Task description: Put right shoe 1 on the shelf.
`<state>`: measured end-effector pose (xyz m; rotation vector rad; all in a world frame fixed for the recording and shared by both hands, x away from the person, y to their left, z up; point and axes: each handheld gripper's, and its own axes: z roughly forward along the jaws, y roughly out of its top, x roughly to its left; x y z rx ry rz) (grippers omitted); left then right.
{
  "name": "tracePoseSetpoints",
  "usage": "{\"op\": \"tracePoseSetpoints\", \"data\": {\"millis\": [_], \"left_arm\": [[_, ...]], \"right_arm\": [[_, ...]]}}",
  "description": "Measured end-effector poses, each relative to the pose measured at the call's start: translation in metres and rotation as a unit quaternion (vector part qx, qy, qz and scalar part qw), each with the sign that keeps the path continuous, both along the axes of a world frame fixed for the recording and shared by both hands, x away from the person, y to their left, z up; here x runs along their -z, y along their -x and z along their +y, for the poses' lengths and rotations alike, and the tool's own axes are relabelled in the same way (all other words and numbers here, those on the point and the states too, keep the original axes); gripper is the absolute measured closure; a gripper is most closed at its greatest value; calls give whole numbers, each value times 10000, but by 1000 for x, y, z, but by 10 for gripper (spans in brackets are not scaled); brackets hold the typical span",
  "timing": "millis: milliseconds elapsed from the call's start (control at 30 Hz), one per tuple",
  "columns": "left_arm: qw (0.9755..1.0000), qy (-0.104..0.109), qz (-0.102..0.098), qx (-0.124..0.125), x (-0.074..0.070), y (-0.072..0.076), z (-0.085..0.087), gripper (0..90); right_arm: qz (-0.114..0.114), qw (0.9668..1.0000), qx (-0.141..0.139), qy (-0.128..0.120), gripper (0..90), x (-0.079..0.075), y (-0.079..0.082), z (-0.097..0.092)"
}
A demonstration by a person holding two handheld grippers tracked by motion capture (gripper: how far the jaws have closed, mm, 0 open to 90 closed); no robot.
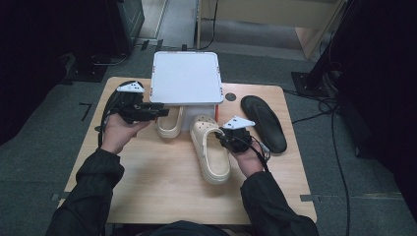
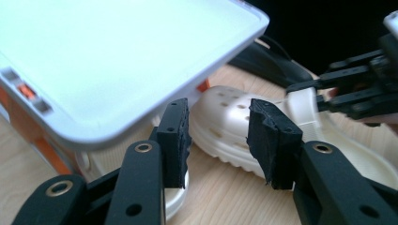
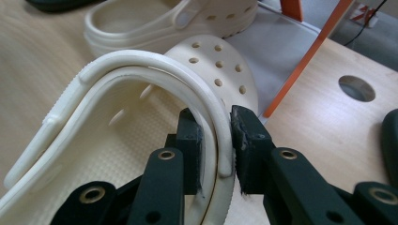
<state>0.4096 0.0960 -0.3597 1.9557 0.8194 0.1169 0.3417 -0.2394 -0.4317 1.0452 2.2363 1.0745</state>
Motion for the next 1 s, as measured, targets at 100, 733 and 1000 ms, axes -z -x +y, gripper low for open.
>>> {"op": "tracePoseSetpoints", "data": {"millis": [100,733,1000], "left_arm": [[10000,27,-3,-28,-7,-9,1,592],[9994,-280,1,-186,-1,-45,2,684],[9995,-174,-40,-254,3,-46,6,714]], "right_arm": [[-12,9999,80,62,745,-1,-13,4],[-214,9981,532,215,739,9,-60,36],[-212,9975,638,200,692,19,-60,44]]}}
